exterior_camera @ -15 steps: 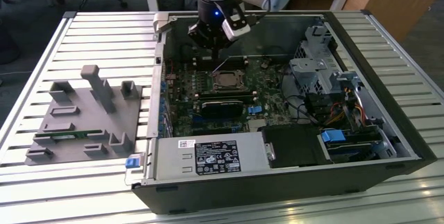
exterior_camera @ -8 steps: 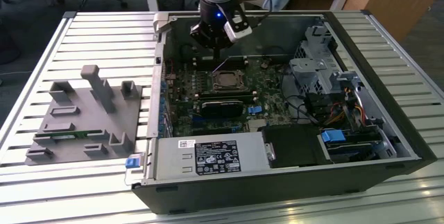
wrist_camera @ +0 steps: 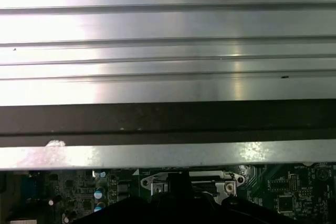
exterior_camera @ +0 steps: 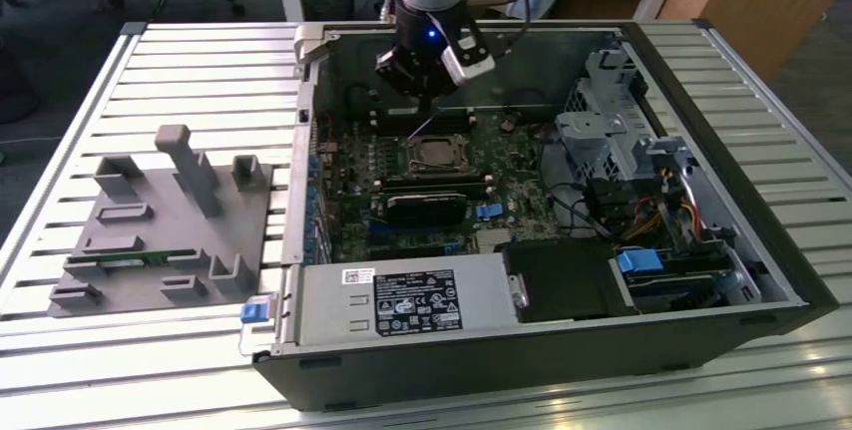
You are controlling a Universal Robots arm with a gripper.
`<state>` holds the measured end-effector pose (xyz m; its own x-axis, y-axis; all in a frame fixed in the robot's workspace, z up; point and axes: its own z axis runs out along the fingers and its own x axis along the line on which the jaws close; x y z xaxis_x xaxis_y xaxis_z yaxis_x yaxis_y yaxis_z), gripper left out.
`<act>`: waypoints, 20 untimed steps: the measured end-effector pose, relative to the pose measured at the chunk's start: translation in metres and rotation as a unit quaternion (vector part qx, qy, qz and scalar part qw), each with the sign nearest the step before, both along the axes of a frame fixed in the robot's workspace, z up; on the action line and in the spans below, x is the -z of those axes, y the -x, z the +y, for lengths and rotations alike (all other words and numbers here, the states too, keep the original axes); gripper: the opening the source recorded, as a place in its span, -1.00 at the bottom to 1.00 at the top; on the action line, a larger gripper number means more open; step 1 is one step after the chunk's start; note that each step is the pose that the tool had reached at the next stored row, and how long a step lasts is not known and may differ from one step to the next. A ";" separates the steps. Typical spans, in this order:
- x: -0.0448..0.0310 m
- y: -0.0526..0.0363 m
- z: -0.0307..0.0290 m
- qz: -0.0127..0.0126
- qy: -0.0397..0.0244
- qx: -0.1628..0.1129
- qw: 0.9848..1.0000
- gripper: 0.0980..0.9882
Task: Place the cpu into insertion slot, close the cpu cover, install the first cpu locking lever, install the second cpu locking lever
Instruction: 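Install the first cpu locking lever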
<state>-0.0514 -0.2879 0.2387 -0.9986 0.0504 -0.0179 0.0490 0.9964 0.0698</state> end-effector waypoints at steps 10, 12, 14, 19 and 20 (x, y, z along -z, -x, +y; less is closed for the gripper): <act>0.0059 -0.0081 0.0011 0.000 0.000 0.000 1.000 -0.98; 0.0073 -0.0104 0.0014 0.000 0.000 0.000 1.000 -0.98; 0.0088 -0.0116 0.0016 0.000 0.000 0.000 1.000 -0.98; 0.0133 -0.0138 0.0025 0.000 0.000 -0.001 1.000 -0.98; 0.0139 -0.0147 0.0027 0.000 0.000 -0.001 1.000 -0.98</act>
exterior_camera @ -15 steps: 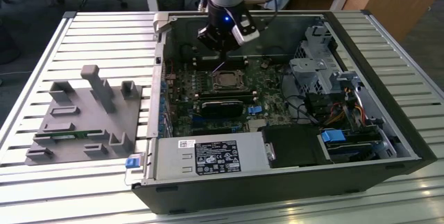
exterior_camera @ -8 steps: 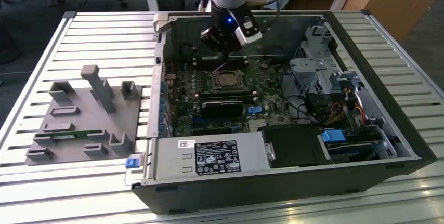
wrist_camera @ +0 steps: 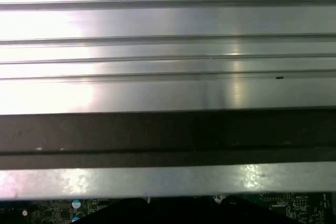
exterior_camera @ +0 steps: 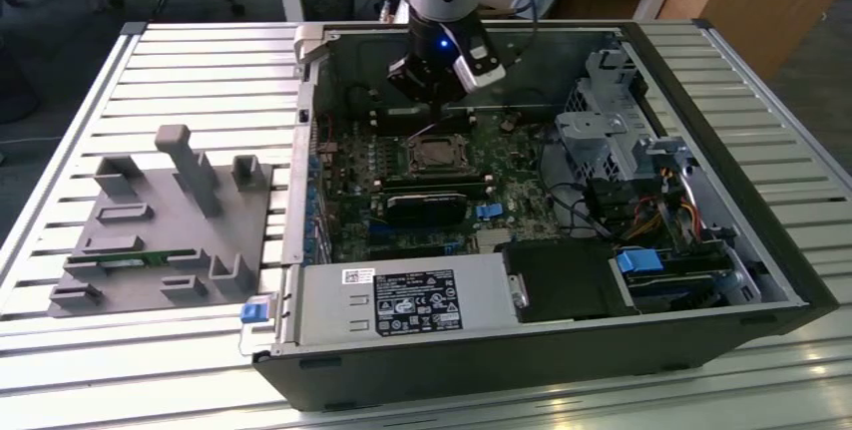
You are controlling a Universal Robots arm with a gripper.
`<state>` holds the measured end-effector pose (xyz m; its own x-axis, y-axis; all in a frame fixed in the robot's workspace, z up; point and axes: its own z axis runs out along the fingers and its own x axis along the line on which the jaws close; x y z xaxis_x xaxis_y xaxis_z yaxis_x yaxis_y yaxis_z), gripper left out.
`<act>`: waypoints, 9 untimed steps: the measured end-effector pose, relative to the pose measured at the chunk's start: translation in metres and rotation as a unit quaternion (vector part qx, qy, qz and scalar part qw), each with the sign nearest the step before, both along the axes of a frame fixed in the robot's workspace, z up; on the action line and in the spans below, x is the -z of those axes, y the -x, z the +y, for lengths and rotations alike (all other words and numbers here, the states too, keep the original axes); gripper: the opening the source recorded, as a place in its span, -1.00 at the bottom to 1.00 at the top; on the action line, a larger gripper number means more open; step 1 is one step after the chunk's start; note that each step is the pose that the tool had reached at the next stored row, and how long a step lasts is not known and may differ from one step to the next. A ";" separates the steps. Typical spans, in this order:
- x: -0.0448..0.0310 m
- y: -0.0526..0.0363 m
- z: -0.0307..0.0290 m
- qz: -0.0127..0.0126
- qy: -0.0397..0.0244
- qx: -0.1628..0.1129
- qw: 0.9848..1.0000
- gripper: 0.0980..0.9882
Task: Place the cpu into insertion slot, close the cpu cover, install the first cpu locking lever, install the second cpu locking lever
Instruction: 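Install the first cpu locking lever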
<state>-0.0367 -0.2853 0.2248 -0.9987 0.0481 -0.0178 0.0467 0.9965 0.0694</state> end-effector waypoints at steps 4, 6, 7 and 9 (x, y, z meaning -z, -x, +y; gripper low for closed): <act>0.0024 -0.0037 0.0006 0.000 0.000 0.000 1.000 -0.98; 0.0036 -0.0056 0.0010 0.000 0.000 0.000 1.000 -0.98; 0.0042 -0.0064 0.0013 0.000 0.000 0.000 1.000 -0.98; 0.0055 -0.0087 0.0017 0.000 0.000 0.000 1.000 -0.98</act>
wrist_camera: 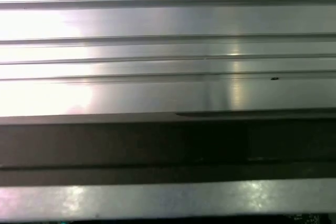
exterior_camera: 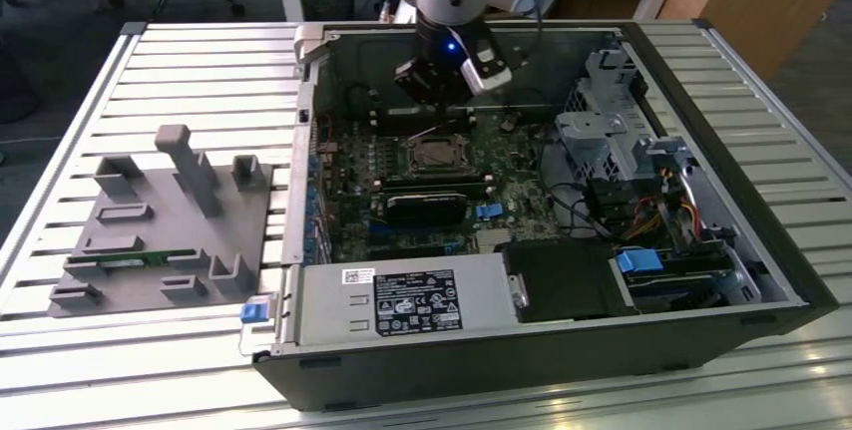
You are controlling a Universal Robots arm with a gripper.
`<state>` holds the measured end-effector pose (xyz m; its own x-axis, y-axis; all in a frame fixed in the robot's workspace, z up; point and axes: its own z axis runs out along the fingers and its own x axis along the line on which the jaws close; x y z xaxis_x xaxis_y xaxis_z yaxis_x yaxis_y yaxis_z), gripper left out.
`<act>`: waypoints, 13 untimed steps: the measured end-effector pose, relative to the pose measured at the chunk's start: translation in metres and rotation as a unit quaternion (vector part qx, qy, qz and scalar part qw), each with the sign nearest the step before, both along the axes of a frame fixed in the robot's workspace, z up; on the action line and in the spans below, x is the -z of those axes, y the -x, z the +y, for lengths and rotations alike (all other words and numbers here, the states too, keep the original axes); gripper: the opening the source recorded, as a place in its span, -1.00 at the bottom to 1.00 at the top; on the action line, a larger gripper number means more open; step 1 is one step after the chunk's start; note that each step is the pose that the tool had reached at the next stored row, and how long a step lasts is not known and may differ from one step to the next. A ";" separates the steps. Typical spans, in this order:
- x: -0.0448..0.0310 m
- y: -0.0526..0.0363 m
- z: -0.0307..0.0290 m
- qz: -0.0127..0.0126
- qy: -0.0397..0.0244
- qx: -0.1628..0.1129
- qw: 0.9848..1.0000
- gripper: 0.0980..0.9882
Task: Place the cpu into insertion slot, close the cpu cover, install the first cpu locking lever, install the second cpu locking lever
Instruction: 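Install the first cpu locking lever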
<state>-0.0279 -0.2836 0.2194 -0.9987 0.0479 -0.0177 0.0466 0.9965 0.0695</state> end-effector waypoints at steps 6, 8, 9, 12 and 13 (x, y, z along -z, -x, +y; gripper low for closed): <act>0.0046 -0.0043 0.0010 0.000 0.000 0.000 1.000 -0.98; 0.0064 -0.0058 0.0013 0.000 0.000 0.000 1.000 -0.98; 0.0076 -0.0066 0.0014 0.000 0.000 0.000 1.000 -0.98; 0.0110 -0.0083 0.0015 0.000 0.000 0.000 1.000 -0.98; 0.0121 -0.0087 0.0015 0.000 0.000 0.000 1.000 -0.98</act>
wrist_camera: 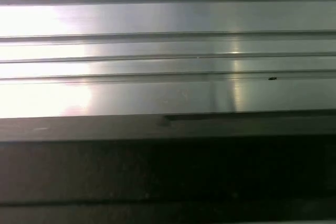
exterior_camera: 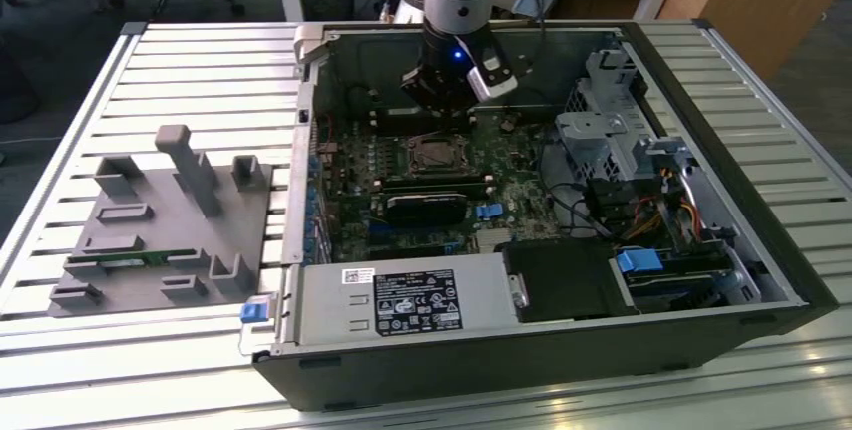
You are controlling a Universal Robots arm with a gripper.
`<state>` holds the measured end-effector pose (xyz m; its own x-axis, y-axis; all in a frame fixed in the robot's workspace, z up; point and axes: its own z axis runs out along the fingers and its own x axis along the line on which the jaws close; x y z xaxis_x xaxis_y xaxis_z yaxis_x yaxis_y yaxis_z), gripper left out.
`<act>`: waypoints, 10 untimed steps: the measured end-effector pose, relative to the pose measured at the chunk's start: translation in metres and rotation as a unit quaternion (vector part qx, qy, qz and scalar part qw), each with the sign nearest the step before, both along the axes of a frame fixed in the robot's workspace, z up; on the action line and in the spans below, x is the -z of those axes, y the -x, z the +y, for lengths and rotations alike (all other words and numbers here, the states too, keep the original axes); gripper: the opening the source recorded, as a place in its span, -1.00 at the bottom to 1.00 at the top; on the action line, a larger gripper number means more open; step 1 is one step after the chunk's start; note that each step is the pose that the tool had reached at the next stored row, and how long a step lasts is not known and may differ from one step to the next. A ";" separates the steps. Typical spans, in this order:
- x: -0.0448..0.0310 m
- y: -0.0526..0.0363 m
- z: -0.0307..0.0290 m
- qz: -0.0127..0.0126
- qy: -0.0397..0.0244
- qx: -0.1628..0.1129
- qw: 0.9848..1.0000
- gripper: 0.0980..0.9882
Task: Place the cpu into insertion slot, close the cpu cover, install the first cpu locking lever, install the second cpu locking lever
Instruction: 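Install the first cpu locking lever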
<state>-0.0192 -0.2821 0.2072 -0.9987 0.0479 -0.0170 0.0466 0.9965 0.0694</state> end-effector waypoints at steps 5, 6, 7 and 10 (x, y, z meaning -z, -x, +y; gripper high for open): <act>0.0047 -0.0015 0.0000 0.001 0.000 0.000 1.000 -0.98; 0.0055 -0.0016 0.0000 0.001 0.000 0.000 1.000 -0.98; 0.0062 -0.0017 0.0000 0.001 0.000 0.000 1.000 -0.98; 0.0069 -0.0018 0.0000 0.001 0.000 0.000 1.000 -0.98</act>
